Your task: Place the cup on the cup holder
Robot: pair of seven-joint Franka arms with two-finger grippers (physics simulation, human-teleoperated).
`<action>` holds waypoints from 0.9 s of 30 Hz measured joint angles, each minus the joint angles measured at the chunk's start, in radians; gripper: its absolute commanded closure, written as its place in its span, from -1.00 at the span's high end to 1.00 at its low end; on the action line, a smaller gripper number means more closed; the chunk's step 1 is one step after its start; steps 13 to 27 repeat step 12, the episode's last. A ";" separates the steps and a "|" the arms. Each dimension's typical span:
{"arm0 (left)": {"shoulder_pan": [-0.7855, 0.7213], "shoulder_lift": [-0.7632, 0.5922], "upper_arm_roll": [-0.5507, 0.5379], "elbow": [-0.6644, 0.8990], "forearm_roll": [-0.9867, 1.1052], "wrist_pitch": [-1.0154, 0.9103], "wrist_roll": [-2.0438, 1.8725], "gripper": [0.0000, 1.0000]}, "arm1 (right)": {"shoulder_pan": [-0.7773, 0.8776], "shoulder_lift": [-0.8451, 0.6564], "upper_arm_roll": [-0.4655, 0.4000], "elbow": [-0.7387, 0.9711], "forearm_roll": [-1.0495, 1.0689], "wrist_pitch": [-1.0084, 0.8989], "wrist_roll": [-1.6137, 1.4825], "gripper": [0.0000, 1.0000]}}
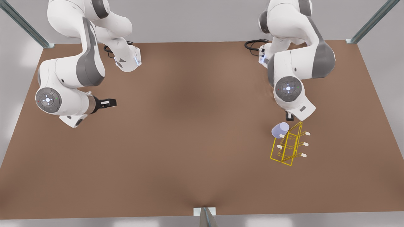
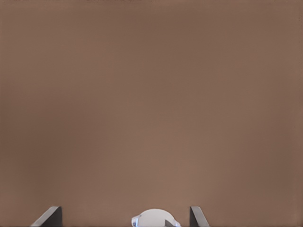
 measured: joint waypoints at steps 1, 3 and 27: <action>0.254 -0.079 -0.370 -0.041 0.046 0.008 0.064 1.00 | 0.007 0.000 0.001 0.005 -0.008 0.000 0.001 1.00; 0.493 -0.213 -0.682 -0.221 0.086 0.082 0.177 1.00 | 0.017 -0.001 0.001 0.010 -0.018 0.000 0.004 1.00; 0.613 -0.254 -0.789 -0.185 0.087 0.051 0.612 1.00 | 0.020 -0.083 0.004 -0.024 -0.024 -0.002 0.025 1.00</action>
